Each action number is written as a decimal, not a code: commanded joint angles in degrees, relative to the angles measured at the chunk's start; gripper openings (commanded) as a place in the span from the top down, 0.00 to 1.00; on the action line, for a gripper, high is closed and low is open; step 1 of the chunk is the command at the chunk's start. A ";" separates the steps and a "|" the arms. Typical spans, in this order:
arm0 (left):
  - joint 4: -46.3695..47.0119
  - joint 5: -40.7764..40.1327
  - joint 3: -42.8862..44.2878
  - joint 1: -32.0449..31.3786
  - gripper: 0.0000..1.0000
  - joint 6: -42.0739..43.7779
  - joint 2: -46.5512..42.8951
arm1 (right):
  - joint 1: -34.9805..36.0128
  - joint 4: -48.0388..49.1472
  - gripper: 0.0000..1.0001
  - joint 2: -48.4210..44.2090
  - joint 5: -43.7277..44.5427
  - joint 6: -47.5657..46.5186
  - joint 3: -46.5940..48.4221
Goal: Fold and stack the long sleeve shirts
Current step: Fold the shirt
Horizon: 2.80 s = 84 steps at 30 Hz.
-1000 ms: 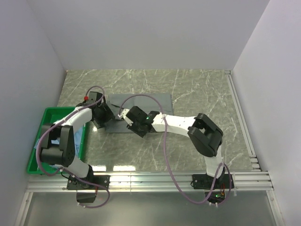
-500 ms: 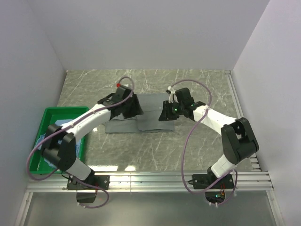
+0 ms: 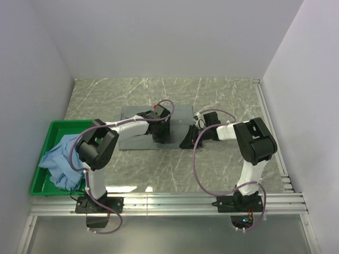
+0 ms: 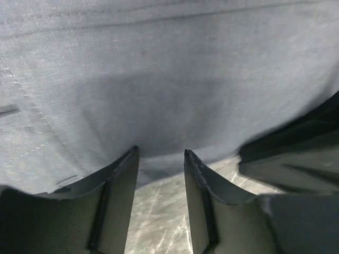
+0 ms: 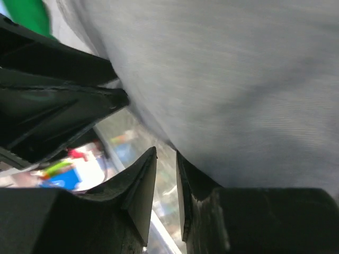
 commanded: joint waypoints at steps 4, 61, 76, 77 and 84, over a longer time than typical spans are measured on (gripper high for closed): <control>-2.73 -3.55 -5.60 1.06 0.54 0.98 -1.58 | -4.68 -0.52 0.70 -0.29 0.74 1.03 -2.35; -0.36 -33.43 19.53 -25.13 0.79 20.93 14.50 | -17.69 -23.84 0.04 -49.61 38.99 9.28 -10.70; 2.45 -21.84 11.89 -19.42 0.99 14.08 3.60 | -16.99 1.71 0.01 -29.78 18.78 17.45 -14.83; 2.62 -20.27 11.53 -18.99 0.99 13.73 2.47 | -16.20 2.96 0.01 -28.27 18.33 17.89 -14.74; 3.15 -16.56 9.60 -18.28 0.99 10.66 -0.53 | -11.63 12.72 0.01 -15.78 16.05 22.20 -10.45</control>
